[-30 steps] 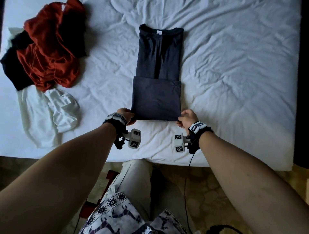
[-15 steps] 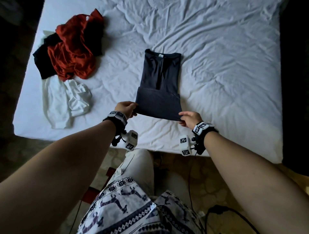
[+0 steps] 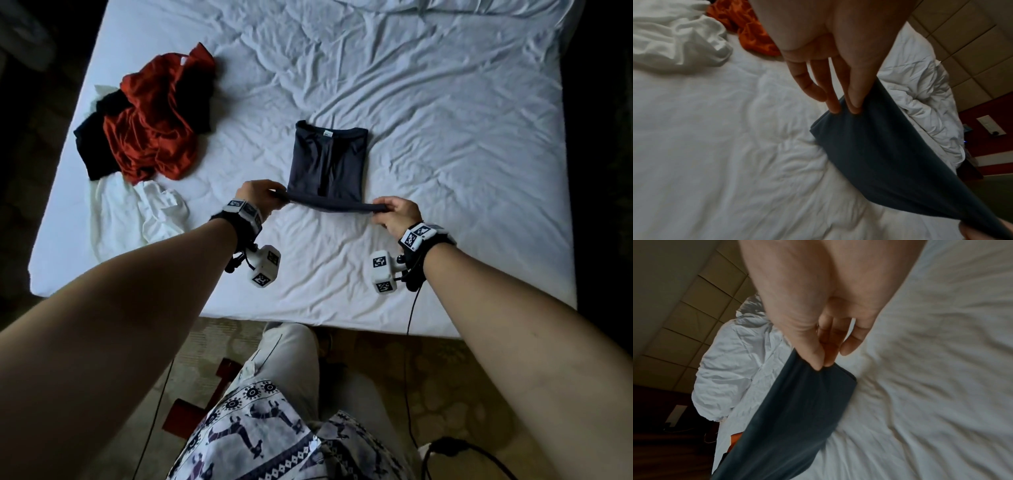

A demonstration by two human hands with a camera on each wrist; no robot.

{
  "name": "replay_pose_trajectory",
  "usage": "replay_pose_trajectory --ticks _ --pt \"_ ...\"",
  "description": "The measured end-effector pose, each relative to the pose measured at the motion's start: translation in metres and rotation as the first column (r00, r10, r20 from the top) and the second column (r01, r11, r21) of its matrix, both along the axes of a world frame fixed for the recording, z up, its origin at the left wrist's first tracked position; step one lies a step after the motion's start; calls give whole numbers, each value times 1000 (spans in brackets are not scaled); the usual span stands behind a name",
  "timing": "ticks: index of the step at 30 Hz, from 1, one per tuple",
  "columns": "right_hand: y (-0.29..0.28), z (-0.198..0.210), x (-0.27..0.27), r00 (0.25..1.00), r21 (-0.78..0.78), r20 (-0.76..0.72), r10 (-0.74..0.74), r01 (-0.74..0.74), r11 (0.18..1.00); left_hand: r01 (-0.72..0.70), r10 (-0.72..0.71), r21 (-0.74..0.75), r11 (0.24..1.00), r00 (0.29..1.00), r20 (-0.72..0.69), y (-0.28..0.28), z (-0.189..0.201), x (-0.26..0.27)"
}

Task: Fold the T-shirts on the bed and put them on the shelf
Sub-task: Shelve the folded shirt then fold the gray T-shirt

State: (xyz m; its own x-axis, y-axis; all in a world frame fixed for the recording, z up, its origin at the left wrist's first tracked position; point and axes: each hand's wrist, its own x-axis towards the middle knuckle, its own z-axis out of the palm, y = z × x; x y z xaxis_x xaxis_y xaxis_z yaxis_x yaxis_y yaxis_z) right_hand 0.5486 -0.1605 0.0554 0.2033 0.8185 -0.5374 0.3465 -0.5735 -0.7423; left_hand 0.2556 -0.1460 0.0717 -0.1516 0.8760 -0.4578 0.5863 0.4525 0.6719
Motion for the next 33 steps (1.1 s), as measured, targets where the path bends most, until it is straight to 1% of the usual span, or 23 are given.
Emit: replay_pose_trajectory --ticks 3,6,8,14,16,20,25,27,28,29,30,31,33 --pt "30 1 -3 998 27 58 -16 14 1000 50 -47 32 998 996 -71 31 4 3" --pt "65 2 -4 992 32 123 -22 18 999 40 -37 35 999 997 -70 66 3 5" --pt "86 2 -3 985 33 170 8 -14 999 42 -39 29 999 994 -99 87 -1 7" --pt "156 -15 -8 966 6 258 33 -35 999 98 -105 -48 994 977 -186 164 -32 13" --pt "176 -28 -10 959 10 282 35 -40 999 50 -60 -66 997 986 -158 185 -47 15" --pt "210 -54 -14 957 -3 291 4 -3 1000 -75 72 -66 995 997 -39 219 -79 18" --pt "239 -91 -13 958 -67 287 -22 43 997 -106 112 -109 988 993 45 250 -111 25" --pt "243 -99 -12 968 -89 248 -45 69 994 -131 145 -189 973 987 63 253 -126 24" --pt "242 -104 -11 970 -129 238 -50 82 988 -145 165 -238 960 984 69 251 -135 21" --pt "239 -109 -9 971 -190 235 -41 87 978 -154 184 -299 942 980 75 249 -155 15" --pt "234 -115 -7 973 -258 229 -27 87 962 -155 191 -345 926 979 74 242 -156 15" --pt "229 -131 0 978 -311 205 -28 92 946 -144 194 -385 911 976 94 237 -158 14" --pt "214 -152 9 985 -384 162 -59 118 916 -103 165 -430 897 980 110 225 -158 15"
